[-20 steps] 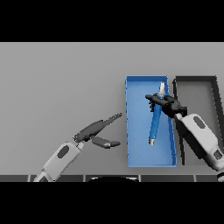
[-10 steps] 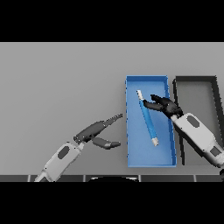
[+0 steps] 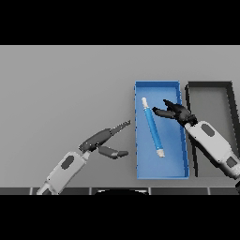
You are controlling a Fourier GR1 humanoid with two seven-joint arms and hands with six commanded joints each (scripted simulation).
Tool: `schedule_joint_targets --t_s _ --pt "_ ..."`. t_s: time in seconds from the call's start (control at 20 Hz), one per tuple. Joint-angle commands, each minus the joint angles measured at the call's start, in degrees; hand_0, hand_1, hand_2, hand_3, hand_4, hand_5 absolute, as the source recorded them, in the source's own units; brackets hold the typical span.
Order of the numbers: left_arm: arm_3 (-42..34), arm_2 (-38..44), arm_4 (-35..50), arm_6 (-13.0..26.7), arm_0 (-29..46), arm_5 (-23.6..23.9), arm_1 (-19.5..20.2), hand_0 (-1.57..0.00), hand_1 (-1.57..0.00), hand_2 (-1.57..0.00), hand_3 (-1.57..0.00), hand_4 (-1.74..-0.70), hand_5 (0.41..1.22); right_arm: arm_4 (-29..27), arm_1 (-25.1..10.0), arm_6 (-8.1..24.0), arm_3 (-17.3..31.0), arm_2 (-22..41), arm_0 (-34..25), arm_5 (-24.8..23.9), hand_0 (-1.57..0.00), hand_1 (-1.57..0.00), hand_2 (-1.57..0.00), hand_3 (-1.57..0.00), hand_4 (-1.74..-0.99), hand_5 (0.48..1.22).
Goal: Pick up the blue pipe and place it into the blue bin.
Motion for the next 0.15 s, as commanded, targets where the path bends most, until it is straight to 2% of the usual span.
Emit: schedule_joint_targets --t_s 0.0,0.1 --pt "0.00 0.35 0.56 0.20 -0.10 -0.43 0.37 0.00 0.00 0.00 0.00 -0.92 0.467 -0.50 -0.20 -0.05 -0.34 -0.14 0.49 0.35 -0.01 -0.01 -0.01 -0.01 -1.129 0.674" --pt "-1.21 0.45 1.30 0.49 0.15 -0.73 0.82 0.00 0.00 0.00 0.00 -0.92 0.468 -0.76 0.08 -0.91 -0.80 -0.32 0.89 0.22 -0.01 -0.01 -0.01 -0.01 -1.129 0.677"
